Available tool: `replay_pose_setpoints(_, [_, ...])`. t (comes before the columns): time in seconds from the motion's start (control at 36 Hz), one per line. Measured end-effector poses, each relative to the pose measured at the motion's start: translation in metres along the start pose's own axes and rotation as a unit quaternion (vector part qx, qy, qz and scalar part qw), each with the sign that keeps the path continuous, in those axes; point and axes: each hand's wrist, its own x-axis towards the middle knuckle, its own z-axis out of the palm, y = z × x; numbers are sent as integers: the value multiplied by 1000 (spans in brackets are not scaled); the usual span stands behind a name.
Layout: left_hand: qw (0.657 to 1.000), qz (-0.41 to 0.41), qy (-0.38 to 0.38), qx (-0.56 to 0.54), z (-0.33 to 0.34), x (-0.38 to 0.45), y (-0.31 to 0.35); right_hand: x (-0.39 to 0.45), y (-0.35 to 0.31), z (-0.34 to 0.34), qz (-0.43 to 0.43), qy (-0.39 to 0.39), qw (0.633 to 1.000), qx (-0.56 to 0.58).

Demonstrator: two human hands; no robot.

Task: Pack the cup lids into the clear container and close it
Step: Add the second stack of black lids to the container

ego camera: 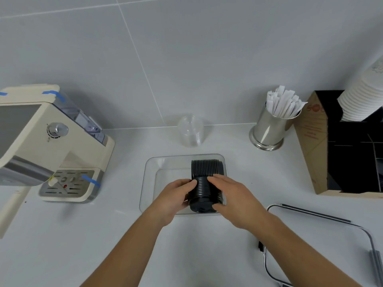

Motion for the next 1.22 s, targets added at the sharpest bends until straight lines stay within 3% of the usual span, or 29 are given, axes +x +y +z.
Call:
replay_pose_setpoints(0.42, [989,29,-22,141,4,10,-4,-7,-5,6,16,-61,997,-40])
replay_pose_setpoints(0.58, [985,20,7,174,4,13,-4,-16,5,0,24,52,996,68])
replay_pose_setpoints(0.67, [986,7,10,168,5,12,-5,-17,14,-1,77,88,983,139])
replay_pose_setpoints(0.75, [987,3,16,162,6,13,-6,-14,21,0,150,63,964,209])
replay_pose_setpoints(0.92, [983,20,0,182,13,14,-8,-16,26,14,151,55,928,337])
replay_pose_setpoints(1.14, [979,32,10,200,14,16,-12,-15,25,10,237,80,814,524])
replay_pose_setpoints(1.22, [979,31,13,199,14,16,-11,-13,25,9,252,87,791,550])
